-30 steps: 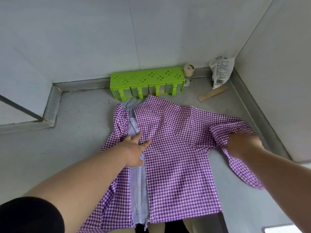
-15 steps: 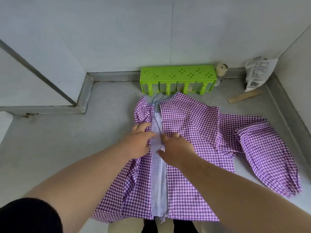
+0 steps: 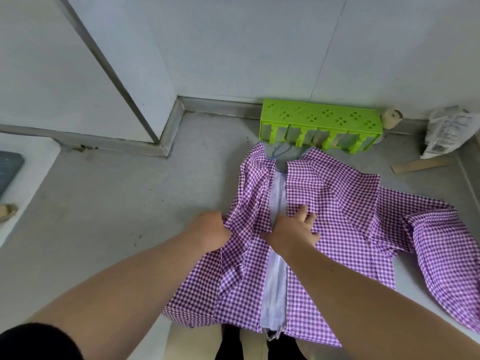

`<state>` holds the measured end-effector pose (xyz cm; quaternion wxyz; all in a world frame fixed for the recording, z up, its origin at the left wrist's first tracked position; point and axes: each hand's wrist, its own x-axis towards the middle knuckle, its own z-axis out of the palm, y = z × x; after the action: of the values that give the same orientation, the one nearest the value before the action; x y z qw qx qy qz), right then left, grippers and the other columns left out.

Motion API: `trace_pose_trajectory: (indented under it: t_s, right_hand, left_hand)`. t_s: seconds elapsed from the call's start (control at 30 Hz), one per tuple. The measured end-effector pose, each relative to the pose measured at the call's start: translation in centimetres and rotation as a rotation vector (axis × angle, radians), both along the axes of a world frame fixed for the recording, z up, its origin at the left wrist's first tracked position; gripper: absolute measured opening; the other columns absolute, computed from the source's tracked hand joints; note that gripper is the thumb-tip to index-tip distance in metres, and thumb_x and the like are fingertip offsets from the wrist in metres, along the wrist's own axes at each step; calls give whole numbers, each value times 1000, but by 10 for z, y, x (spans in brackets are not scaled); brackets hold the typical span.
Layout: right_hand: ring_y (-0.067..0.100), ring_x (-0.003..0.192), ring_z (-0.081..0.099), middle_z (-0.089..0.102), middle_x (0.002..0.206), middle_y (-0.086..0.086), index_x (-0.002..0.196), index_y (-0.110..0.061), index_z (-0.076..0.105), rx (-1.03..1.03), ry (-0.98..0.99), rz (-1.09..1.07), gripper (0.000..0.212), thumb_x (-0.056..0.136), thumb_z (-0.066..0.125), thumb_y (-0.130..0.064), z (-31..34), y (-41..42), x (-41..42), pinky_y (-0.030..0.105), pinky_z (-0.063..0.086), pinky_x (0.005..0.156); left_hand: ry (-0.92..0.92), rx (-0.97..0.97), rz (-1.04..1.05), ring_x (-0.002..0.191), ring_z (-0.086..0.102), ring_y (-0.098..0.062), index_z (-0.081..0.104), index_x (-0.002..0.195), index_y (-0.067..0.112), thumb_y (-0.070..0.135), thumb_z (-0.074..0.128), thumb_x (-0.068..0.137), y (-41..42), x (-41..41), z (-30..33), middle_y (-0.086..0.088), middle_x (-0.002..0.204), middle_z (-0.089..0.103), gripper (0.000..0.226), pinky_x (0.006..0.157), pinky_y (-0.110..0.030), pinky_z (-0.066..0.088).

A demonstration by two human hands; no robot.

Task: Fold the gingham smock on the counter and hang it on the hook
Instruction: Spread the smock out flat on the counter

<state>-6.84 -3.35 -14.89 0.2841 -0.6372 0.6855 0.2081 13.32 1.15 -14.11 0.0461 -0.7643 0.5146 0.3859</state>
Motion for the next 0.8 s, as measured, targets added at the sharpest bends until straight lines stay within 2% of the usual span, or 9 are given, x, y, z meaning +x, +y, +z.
trace_pose_trajectory:
  t_s: [0.1,0.27,0.37,0.47,0.53,0.6,0.67,0.73,0.8]
  right_hand:
    - [44,156,-14,-21,170,13,164,-30,17,9,-2,-33,101,85,62,-73,-3,-2,-1,70,15,118]
    - [42,156,-16,-21,170,8,158,-35,34,-5,-17,-12,80,89,63,-63,-14,-3,-8,73,15,119]
    - [41,156,-17,-23,169,8,161,-30,28,4,-21,-3,79,94,62,-53,-14,-5,-12,71,20,119]
    - [42,156,-17,-23,169,10,163,-25,25,4,-21,6,79,97,61,-49,-14,-6,-14,68,20,121]
    - [43,156,-16,-21,170,11,162,-22,27,-4,-20,5,79,96,61,-49,-14,-6,-15,67,21,121]
    - [43,156,-15,-20,170,11,162,-21,29,-6,-17,1,80,95,62,-49,-15,-6,-15,66,22,122]
    - [43,156,-14,-19,170,10,161,-22,30,-10,-21,2,80,94,63,-50,-15,-6,-14,66,20,122]
    - [43,156,-13,-18,170,10,160,-24,33,-16,-29,3,79,93,64,-51,-16,-8,-14,67,19,122]
    - [44,156,-13,-17,170,10,159,-24,35,-15,-22,7,79,92,64,-53,-18,-8,-15,67,20,122]
  left_hand:
    - [-12,-9,-5,81,69,-26,69,92,12,23,50,94,0,17,0,-10,94,73,22,72,-34,54]
    - [12,-35,56,85,68,-20,66,94,15,28,47,102,-9,66,13,-6,93,72,24,85,-38,58]
    - [-135,-158,154,89,56,-24,54,101,12,20,39,110,-25,96,48,-6,93,60,20,84,-37,45]
    - [-289,-321,255,80,57,-23,63,101,9,17,39,109,-40,127,70,-10,96,66,26,77,-38,45]
    - [-369,-428,210,88,62,-26,67,111,14,24,47,108,-39,134,77,-11,112,69,23,78,-41,50]
    - [-452,-548,-81,107,61,-29,62,127,20,35,57,103,-27,134,70,-9,127,61,28,89,-46,51]
    - [-440,-565,-594,108,57,-25,64,120,25,43,61,97,-10,124,56,-2,119,61,29,92,-45,49]
    - [-344,-375,-992,106,57,-22,65,109,26,49,59,95,8,109,41,2,110,63,29,93,-43,49]
    - [-297,-185,-1140,107,57,-23,66,111,23,53,57,96,25,97,27,0,111,65,35,97,-44,47]
